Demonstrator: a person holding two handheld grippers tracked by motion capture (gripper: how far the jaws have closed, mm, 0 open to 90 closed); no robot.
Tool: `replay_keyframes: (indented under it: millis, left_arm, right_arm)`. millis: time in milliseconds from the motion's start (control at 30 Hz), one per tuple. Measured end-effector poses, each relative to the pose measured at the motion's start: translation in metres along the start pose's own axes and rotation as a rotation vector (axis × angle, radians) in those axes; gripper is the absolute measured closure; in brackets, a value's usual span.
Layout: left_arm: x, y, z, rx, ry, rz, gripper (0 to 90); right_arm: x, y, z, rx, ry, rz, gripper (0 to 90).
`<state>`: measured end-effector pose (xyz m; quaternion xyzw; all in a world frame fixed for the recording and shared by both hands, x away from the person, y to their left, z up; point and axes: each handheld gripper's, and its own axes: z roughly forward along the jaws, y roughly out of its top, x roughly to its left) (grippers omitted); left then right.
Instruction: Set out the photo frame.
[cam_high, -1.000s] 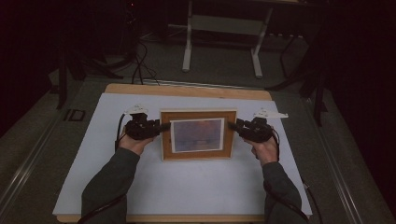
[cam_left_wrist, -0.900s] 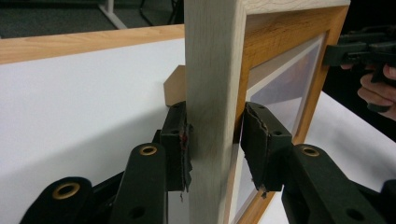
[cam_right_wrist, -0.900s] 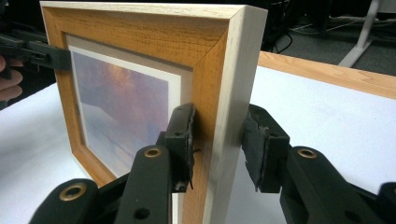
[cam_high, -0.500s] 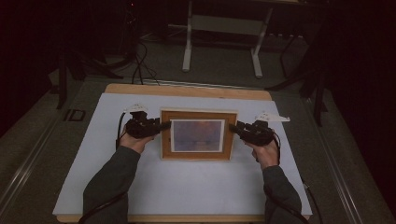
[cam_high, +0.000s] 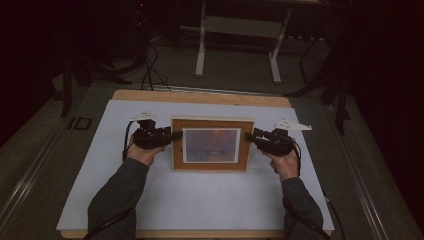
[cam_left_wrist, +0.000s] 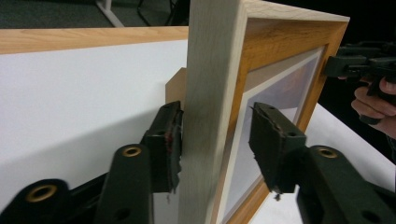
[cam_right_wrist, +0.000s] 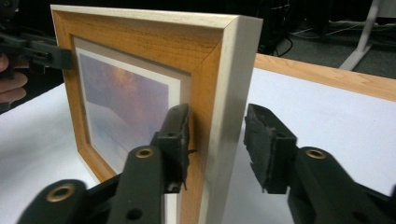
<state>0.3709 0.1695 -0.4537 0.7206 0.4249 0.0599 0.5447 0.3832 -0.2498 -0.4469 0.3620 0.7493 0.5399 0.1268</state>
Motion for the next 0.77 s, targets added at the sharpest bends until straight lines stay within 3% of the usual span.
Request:
replay_keyframes:
  millis: [200,400,600,633,667,700,733,767]
  left_arm:
    - [0.0,0.0,-0.016,-0.038,0.014,0.001,48.4]
    - [0.005,-0.008,-0.031,-0.061,0.055,-0.013,47.1]
    - [0.009,-0.022,-0.044,-0.062,0.126,-0.016,45.9]
    - [0.009,-0.029,-0.048,-0.055,0.165,-0.012,45.9]
    - [0.009,-0.029,-0.048,-0.055,0.165,-0.012,45.8]
    - [0.009,-0.04,-0.051,-0.028,0.229,0.004,44.8]
    - [0.009,-0.046,-0.052,-0.014,0.263,0.012,44.0]
    - [0.009,-0.046,-0.052,-0.014,0.263,0.012,44.0]
  right_arm:
    - [-0.002,-0.002,-0.008,-0.008,0.001,0.004,55.6]
    - [-0.004,-0.006,-0.019,-0.016,-0.012,0.009,55.7]
    - [-0.013,-0.015,-0.03,-0.003,-0.042,0.045,55.9]
    - [-0.014,-0.018,-0.031,0.003,-0.053,0.049,55.9]
    - [-0.015,-0.021,-0.032,0.014,-0.068,0.044,55.9]
    - [-0.016,-0.024,-0.033,0.028,-0.084,0.037,55.5]
    - [-0.017,-0.028,-0.034,0.044,-0.102,0.031,54.2]
    - [-0.017,-0.028,-0.034,0.044,-0.102,0.031,54.2]
